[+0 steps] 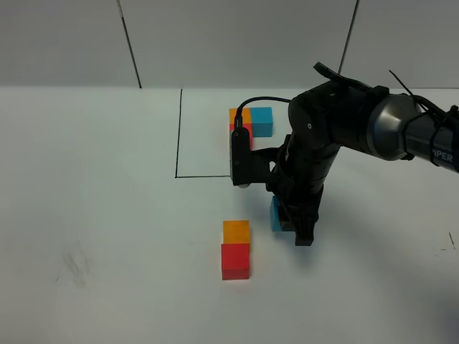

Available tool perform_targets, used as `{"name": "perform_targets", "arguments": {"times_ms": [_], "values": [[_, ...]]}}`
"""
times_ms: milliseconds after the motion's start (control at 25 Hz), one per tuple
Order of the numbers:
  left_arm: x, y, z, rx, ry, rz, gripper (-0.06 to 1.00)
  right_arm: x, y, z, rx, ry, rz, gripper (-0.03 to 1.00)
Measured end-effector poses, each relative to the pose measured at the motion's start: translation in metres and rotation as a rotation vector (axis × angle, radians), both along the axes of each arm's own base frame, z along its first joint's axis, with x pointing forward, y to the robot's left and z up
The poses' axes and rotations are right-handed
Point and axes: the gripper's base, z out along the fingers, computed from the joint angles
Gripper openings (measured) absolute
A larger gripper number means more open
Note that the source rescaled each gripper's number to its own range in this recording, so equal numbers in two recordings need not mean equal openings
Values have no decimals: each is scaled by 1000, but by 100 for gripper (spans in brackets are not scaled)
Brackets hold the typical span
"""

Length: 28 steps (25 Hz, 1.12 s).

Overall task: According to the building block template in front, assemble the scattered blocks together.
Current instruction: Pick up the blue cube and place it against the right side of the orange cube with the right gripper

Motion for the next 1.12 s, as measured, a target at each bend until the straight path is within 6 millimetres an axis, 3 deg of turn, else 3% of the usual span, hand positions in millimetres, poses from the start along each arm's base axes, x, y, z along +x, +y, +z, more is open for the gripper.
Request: {"name": "perform_targets", "arguments": {"times_ms": [320,1120], "values": [[0,0,0,0,0,0,82,-5,16,-1,37,-13,20,47],[0,0,0,0,0,0,82,-9,24,-16,35,36,33,47]]}}
